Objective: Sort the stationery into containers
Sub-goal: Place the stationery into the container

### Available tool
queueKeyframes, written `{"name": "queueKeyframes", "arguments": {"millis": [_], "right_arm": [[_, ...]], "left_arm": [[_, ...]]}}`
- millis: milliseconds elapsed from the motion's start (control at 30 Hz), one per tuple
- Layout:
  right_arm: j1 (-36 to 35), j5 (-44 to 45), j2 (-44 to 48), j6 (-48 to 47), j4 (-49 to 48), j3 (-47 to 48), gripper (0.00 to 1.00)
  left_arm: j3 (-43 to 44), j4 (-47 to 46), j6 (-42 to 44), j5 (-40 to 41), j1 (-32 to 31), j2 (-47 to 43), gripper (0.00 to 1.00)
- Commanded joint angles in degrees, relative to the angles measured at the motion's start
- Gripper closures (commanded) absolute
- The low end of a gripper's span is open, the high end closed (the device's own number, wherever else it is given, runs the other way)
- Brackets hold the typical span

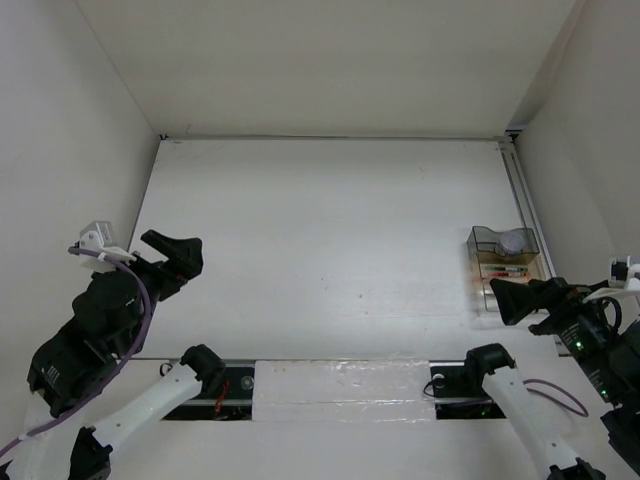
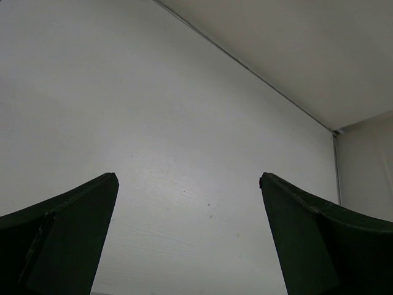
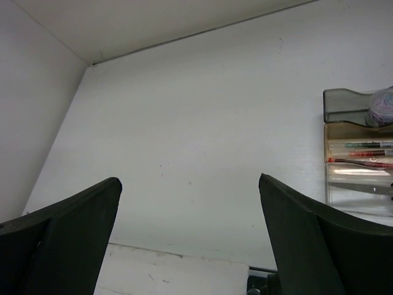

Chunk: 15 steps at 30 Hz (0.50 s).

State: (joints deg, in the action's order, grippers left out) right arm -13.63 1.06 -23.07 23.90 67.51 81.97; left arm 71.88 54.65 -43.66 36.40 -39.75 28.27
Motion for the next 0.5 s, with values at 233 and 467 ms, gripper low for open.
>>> {"name": "queueKeyframes", "arguments": {"millis": [233,467], "right_arm": [[-1.40,2.27,3.56,-0.26,3.86,2.31,0.00],[-1.92,5.62,4.17,0.27,3.86,2.31,0.00]], "left_arm": [[1.69,5.46,-2.75,-0.11,-0.07,-0.85,0.00],[0.64,5.46,-2.75,0.95,-0.07,-0.85,0.00]]}}
